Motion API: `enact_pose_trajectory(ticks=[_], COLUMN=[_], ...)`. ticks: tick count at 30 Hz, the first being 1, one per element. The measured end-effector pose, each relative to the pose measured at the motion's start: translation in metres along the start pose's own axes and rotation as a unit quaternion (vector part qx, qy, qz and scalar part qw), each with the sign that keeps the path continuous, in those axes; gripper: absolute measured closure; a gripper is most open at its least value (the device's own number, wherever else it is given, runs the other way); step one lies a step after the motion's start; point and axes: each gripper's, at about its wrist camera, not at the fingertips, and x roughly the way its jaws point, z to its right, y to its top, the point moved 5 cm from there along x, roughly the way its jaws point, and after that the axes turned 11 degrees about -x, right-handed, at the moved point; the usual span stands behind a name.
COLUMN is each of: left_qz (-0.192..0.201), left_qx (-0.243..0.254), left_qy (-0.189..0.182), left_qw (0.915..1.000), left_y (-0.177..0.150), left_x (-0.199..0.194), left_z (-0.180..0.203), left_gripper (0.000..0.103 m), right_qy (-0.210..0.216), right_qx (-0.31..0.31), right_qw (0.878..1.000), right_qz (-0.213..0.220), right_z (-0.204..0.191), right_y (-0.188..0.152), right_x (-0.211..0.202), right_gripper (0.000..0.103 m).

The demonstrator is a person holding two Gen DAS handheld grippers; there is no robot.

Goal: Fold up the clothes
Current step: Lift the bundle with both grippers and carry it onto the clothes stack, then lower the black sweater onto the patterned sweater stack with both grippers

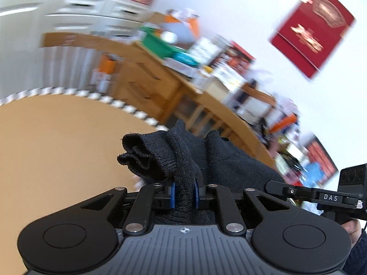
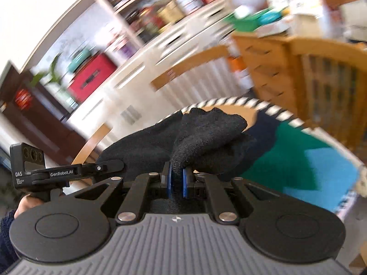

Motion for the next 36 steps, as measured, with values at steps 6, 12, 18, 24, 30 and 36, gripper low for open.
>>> enact_pose_trajectory(ticks=[6, 12, 18, 24, 30, 36], left_qz=[-0.073, -0.170, -0.192, -0.186, -0.151, -0.160], left_qx=[0.090, 0.182, 0.198, 0.203, 0.230, 0.257], left_qy=[-0.038, 0.052, 0.084, 0.081, 0.076, 0.029], left_qw=[0.9925, 0.9672, 0.9576, 0.9578, 0.9584, 0.9527], left_y=[0.016, -0.010, -0.029, -0.030, -0.011, -0.031], left_x=[0.087, 0.216, 0.254, 0.252, 0.218, 0.181], left_z=[0.044, 0.018, -0.010, -0.018, -0.007, 0.012], left_gripper=[0.087, 0.087, 0.084, 0.071, 0.070, 0.070], right_qy=[-0.082, -0.193, -0.207, -0.221, -0.245, -0.284], right_qx=[0.050, 0.119, 0.178, 0.193, 0.162, 0.107], right_qw=[0.995, 0.974, 0.962, 0.955, 0.954, 0.951], right_qz=[0.025, -0.005, -0.029, -0.050, -0.063, -0.053], right_z=[0.034, 0.087, 0.116, 0.117, 0.106, 0.093], right_y=[-0.024, -0.085, -0.115, -0.123, -0.116, -0.103], right_x=[-0.025, 0.024, 0.044, 0.045, 0.038, 0.020], right_gripper=[0.095, 0.095, 0.095, 0.093, 0.087, 0.075])
